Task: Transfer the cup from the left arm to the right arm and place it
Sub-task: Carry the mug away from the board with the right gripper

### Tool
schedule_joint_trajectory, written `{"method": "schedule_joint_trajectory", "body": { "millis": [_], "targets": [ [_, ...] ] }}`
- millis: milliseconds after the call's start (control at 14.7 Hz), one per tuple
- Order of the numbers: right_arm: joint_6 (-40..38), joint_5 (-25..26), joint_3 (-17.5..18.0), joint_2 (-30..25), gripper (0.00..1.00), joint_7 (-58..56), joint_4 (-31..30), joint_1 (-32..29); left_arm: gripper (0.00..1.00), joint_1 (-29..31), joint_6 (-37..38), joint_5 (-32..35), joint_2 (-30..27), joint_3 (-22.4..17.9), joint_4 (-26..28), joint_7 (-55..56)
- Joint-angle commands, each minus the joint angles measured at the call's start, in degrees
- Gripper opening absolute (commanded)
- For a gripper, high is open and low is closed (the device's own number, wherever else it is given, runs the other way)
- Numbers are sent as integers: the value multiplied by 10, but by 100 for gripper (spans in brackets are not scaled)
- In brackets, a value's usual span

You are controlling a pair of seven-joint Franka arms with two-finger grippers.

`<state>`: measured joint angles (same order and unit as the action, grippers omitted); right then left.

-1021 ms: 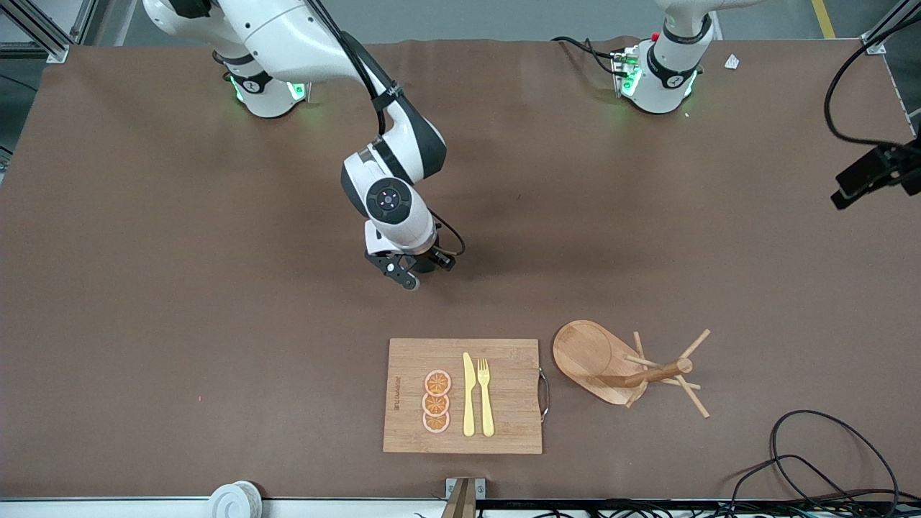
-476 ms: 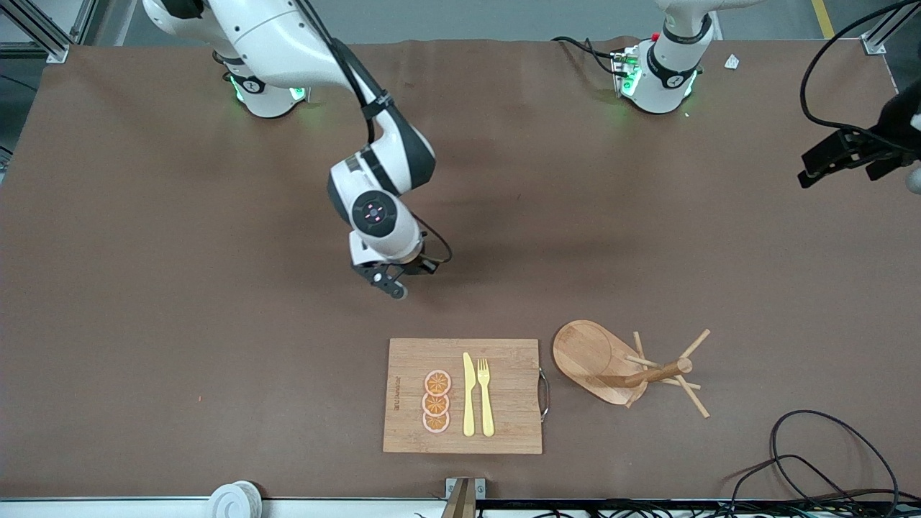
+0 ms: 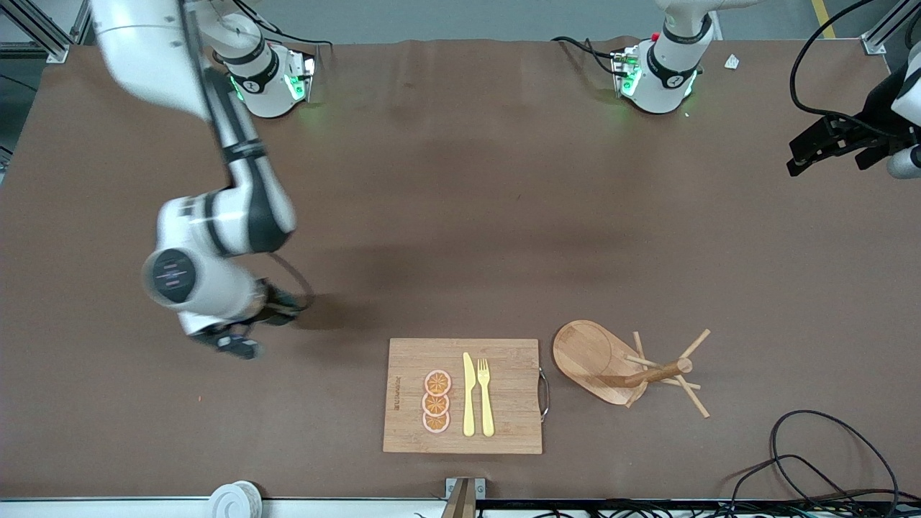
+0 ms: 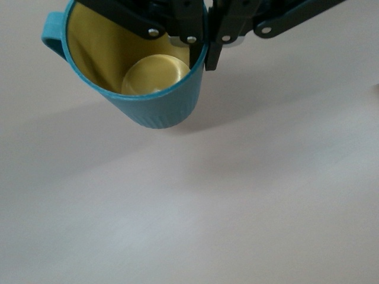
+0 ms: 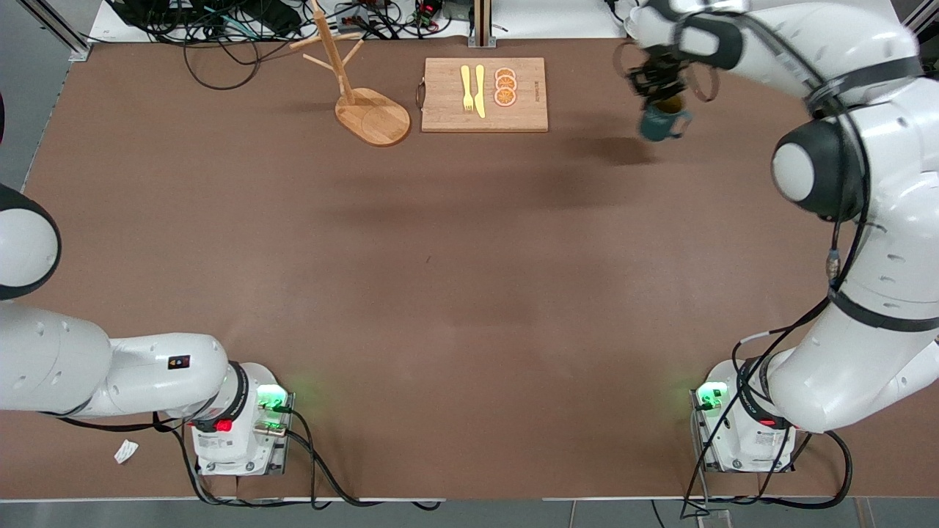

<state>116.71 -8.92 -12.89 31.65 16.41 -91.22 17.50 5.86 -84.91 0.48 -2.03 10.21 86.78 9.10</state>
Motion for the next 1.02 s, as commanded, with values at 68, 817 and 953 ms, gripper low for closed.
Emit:
{"method": "schedule_joint_trajectory", "body": {
  "millis": [68, 817, 953],
  "targets": [
    [61, 7, 15, 19, 1, -170, -9, -89, 100, 0, -7, -7, -14, 7, 17, -8],
    [92, 7, 16, 19, 100, -263, 29, -128, 100, 5, -21, 0, -11, 38, 24, -7],
    [36, 11, 16, -39, 100, -262, 38, -124, 100, 5, -22, 0, -10, 37, 23, -7]
  ]
}}
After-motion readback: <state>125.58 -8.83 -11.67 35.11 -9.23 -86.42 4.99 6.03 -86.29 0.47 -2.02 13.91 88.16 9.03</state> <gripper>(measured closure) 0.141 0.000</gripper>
